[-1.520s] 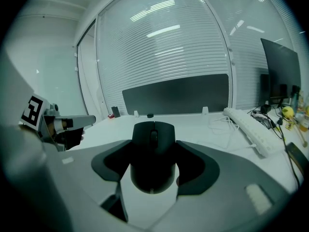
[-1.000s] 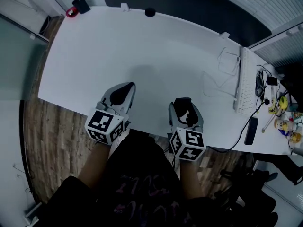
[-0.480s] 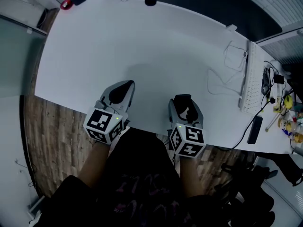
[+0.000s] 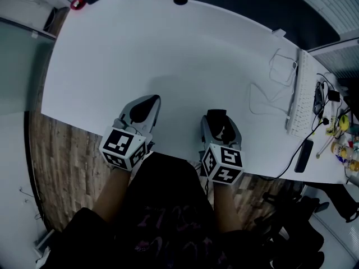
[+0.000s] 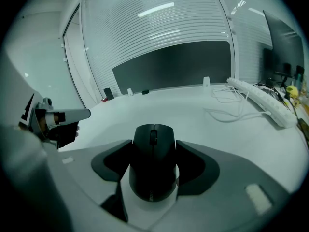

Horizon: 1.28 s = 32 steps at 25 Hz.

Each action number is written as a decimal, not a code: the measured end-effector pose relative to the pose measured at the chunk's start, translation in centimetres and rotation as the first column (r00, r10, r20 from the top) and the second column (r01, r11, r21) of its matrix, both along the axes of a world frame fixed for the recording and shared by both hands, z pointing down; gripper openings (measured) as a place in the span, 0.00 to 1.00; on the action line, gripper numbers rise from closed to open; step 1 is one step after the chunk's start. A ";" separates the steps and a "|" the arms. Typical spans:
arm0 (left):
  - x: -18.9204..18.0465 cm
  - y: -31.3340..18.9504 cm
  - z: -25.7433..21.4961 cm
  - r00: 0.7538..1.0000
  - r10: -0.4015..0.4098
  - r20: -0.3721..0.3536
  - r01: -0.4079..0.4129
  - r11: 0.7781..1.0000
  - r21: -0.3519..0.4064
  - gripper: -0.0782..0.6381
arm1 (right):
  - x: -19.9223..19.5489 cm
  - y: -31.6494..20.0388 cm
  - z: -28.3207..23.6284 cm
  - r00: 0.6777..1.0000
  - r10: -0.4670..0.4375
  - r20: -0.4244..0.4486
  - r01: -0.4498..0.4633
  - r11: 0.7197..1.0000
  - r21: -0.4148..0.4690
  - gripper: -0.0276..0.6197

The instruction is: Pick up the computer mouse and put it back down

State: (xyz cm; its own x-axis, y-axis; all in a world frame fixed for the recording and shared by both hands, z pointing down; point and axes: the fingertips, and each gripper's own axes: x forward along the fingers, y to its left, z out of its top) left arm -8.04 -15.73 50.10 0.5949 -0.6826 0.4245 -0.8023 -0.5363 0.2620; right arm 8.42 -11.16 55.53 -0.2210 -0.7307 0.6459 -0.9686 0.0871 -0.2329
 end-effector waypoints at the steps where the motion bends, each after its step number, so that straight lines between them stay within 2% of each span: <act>1: -0.1 0.0 0.1 1.000 -0.001 0.000 0.001 1.000 -0.003 0.10 | 0.0 0.0 0.2 1.000 0.002 0.001 -0.002 1.000 -0.005 0.50; 15: -0.9 -0.8 1.1 1.000 -0.004 -0.001 0.004 1.000 -0.027 0.10 | -0.2 -0.6 2.3 0.999 0.011 -0.052 -0.016 0.996 -0.087 0.50; 32: -1.8 -0.8 1.1 1.000 -0.012 -0.005 0.012 1.000 -0.027 0.10 | -0.4 -0.7 2.8 0.997 0.011 -0.082 -0.019 0.995 -0.097 0.50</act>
